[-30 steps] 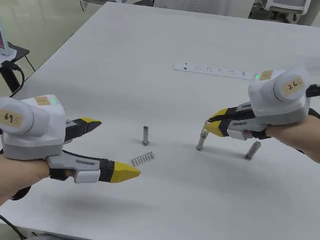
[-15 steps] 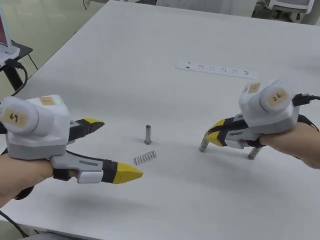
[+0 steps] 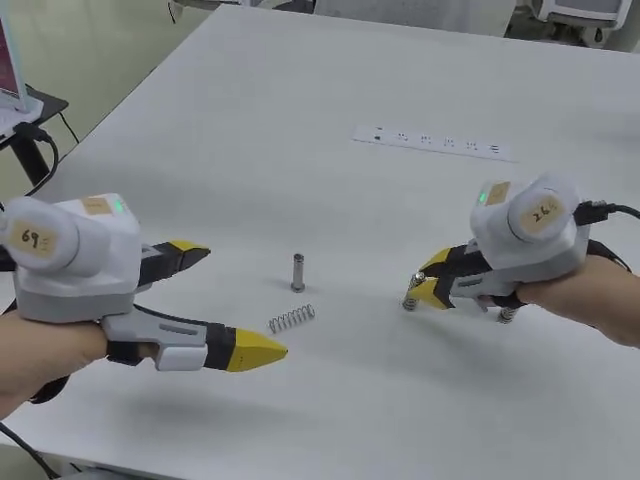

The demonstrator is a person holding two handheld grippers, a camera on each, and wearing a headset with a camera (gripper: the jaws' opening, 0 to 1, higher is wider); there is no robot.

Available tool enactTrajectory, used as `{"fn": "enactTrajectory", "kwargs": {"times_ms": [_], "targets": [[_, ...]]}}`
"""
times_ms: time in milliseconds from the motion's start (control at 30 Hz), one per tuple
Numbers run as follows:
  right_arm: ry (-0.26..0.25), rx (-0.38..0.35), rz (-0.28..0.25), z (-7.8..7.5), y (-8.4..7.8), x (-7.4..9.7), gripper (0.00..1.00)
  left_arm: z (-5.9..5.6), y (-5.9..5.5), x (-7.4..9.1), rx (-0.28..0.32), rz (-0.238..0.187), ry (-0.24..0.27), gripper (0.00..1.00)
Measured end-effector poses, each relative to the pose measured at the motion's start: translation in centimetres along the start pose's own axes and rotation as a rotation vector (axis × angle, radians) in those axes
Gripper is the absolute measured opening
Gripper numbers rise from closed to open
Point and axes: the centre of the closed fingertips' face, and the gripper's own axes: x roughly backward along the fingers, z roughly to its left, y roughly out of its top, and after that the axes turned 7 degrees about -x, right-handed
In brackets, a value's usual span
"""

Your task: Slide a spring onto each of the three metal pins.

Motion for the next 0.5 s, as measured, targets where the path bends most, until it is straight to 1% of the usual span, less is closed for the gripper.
{"fn": "enactTrajectory", "kwargs": {"times_ms": [100,167,233,333,433,500], "targets": [[-0.014,-0.003,-0.02,-0.2,0.2,0.5,0.2,-0.1,0.2,0.0,0.0,-0.004,-0.004,0.98],[-0.011,-0.019,-0.043,-0.2,0.4,0.9,0.2,0.0,0.3,0.0,-0.002,-0.004,-0.003,0.98],[-0.007,-0.039,-0.071,0.0,0.7,1.6,0.21,0.0,0.4,0.0,-0.003,-0.006,-0.002,0.98],[-0.015,-0.058,-0.094,-0.2,0.7,2.5,0.21,0.0,0.6,-0.1,-0.002,-0.01,-0.003,0.98],[-0.023,-0.054,-0.094,0.1,0.2,3.1,0.24,-0.2,0.5,-0.2,-0.009,-0.003,-0.01,0.98],[-0.026,-0.053,-0.099,0.1,-0.1,3.6,0.24,-0.4,0.6,-0.2,-0.007,-0.01,-0.014,0.98]]}}
